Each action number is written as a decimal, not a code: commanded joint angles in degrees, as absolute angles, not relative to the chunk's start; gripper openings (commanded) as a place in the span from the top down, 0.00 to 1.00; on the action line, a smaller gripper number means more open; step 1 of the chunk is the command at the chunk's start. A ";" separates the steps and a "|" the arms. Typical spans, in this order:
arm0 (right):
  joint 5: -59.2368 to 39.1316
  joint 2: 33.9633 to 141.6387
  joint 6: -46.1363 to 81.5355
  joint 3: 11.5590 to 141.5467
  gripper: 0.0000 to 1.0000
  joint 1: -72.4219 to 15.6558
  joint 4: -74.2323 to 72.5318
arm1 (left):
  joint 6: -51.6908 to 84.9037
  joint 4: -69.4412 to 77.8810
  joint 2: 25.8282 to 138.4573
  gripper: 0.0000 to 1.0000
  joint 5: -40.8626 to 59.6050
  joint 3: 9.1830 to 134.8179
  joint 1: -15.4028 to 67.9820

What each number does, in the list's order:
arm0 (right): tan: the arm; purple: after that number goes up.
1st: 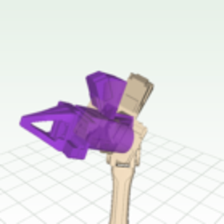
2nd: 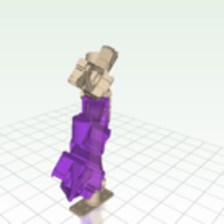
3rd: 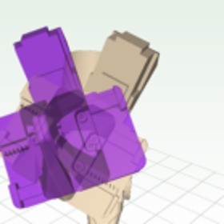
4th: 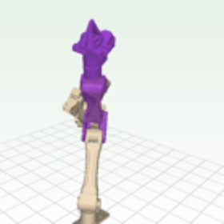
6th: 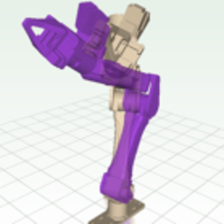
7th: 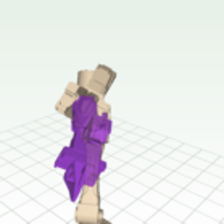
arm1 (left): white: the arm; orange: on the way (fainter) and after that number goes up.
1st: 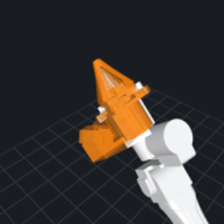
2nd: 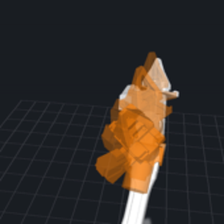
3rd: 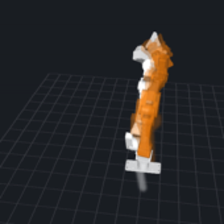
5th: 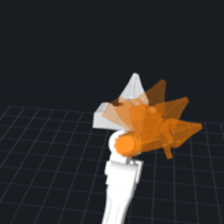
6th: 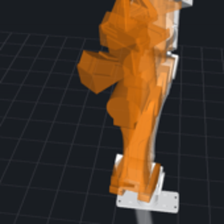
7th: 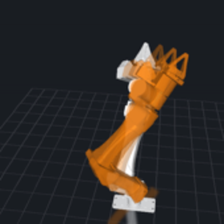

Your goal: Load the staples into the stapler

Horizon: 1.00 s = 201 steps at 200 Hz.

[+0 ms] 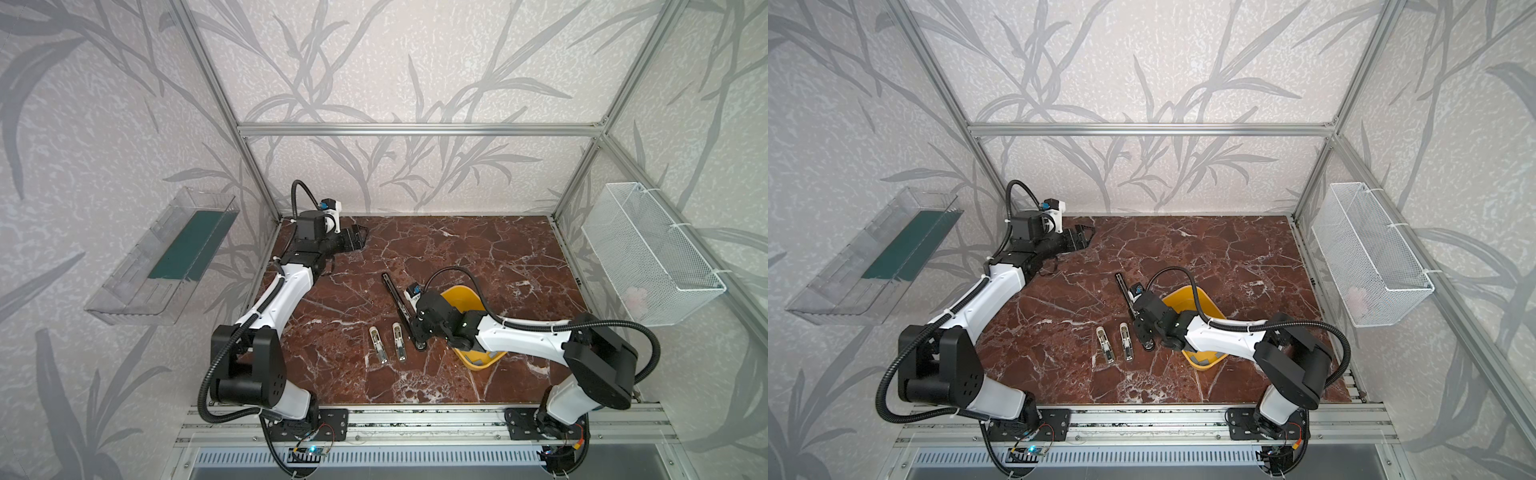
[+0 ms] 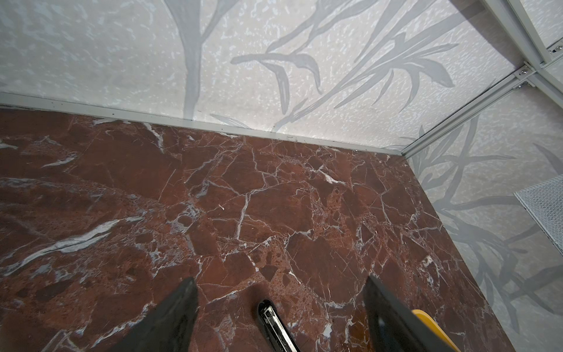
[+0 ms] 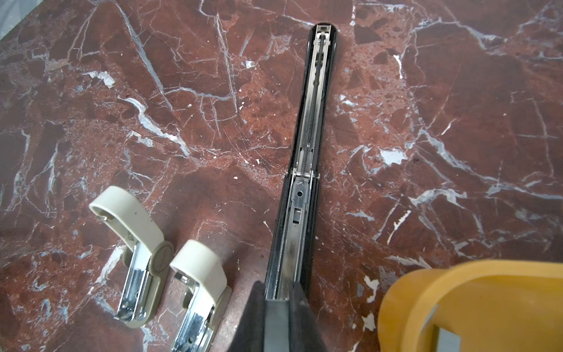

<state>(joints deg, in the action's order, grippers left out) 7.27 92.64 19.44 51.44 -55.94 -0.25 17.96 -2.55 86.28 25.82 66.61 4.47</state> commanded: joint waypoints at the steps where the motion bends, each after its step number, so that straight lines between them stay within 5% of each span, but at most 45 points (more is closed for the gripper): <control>1: 6.20 93.14 19.73 50.95 1.00 -56.16 -0.60 | 17.46 -2.30 85.98 0.15 26.14 68.73 4.57; 201: 6.94 96.25 21.35 53.25 1.00 -56.11 3.72 | 17.59 -2.16 85.94 0.15 26.36 68.73 4.63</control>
<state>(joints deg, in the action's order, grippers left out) 6.55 95.53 20.60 51.79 -55.94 1.87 17.96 -2.55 86.28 25.85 66.61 4.47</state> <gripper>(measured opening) 0.138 0.851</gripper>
